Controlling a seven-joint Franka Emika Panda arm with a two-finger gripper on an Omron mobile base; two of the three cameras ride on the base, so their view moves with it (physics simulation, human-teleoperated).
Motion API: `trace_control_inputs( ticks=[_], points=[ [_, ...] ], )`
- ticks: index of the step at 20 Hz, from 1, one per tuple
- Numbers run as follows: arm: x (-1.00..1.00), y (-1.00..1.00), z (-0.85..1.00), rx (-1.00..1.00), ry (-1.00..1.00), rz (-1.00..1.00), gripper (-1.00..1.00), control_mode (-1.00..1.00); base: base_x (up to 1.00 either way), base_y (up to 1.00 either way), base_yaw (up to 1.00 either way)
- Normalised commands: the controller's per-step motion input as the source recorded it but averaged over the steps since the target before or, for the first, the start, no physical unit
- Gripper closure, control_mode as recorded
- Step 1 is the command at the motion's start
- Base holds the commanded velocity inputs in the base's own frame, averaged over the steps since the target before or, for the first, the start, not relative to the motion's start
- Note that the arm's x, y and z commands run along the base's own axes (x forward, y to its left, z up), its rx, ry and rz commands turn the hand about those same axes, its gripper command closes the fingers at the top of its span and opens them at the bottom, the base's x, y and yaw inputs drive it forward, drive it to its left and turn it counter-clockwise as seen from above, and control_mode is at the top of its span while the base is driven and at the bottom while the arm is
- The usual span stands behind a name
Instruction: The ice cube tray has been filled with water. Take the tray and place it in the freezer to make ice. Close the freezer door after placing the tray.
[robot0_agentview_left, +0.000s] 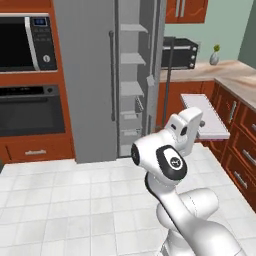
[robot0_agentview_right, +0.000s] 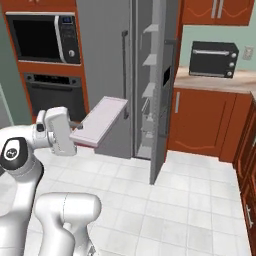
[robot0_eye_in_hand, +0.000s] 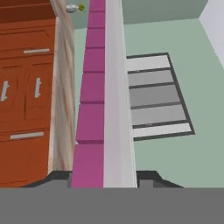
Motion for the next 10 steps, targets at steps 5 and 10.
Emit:
trace_control_inputs(
  ticks=[5,10],
  points=[
    [0.00,0.00,0.00,0.00,0.00,0.00,1.00,1.00,0.36,0.00,0.03],
    [0.00,0.00,0.00,0.00,0.00,0.00,1.00,1.00,0.55,0.02,-0.01]
  ],
)
